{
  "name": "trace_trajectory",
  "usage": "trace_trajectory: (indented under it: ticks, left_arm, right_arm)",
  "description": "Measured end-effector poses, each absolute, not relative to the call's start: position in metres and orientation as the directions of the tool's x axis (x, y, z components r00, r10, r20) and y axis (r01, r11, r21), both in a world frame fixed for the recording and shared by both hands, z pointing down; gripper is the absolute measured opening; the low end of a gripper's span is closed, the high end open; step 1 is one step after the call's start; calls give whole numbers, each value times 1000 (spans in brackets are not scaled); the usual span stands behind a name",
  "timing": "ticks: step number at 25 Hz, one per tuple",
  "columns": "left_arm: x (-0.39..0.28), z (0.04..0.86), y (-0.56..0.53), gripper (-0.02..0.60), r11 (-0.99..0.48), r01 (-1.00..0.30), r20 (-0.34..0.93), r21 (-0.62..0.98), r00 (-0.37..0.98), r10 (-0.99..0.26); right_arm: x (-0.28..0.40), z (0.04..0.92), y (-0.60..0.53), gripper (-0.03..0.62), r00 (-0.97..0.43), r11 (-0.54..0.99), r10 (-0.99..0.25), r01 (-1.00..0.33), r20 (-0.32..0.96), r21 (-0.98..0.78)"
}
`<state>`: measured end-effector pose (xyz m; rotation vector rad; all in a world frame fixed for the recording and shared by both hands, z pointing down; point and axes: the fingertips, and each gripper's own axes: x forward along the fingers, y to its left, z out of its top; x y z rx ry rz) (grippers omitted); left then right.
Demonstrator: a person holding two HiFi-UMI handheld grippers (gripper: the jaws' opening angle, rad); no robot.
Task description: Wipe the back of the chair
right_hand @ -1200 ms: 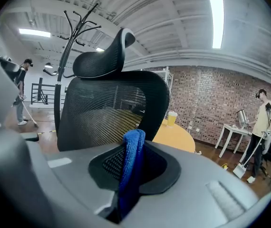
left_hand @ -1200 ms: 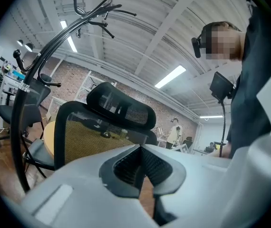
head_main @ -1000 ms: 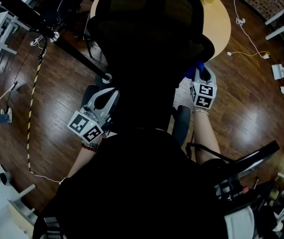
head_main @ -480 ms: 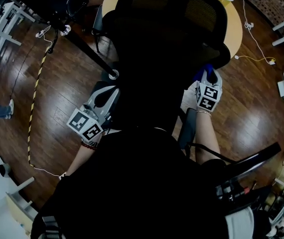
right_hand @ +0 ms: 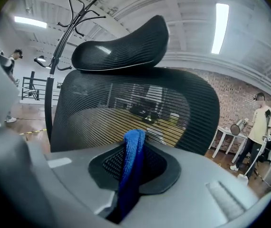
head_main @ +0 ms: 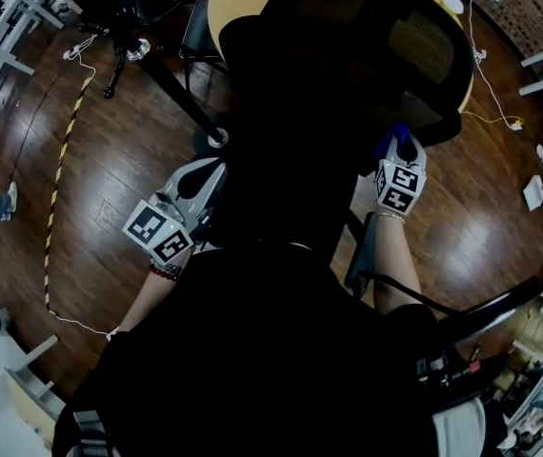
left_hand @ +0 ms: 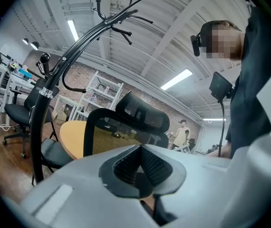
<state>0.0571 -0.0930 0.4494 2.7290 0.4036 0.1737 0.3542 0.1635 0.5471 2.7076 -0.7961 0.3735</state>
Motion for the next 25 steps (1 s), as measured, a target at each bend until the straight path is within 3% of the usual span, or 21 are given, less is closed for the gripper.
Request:
trace_trajectory:
  ticks: [10, 17, 25]
  left_arm:
    - [53, 451, -146, 6, -876, 248, 25, 415, 959, 283]
    - [22, 466, -185, 6, -900, 190, 62, 393, 971, 232]
    - [-16, 482, -226, 6, -904, 76, 81, 422, 989, 121]
  right_arm:
    - [329, 548, 50, 38, 718, -683, -587, -687, 374, 247]
    - [315, 549, -19, 38, 706, -659, -624, -706, 335, 261]
    - [285, 558, -113, 38, 596, -538, -734, -803, 327, 256]
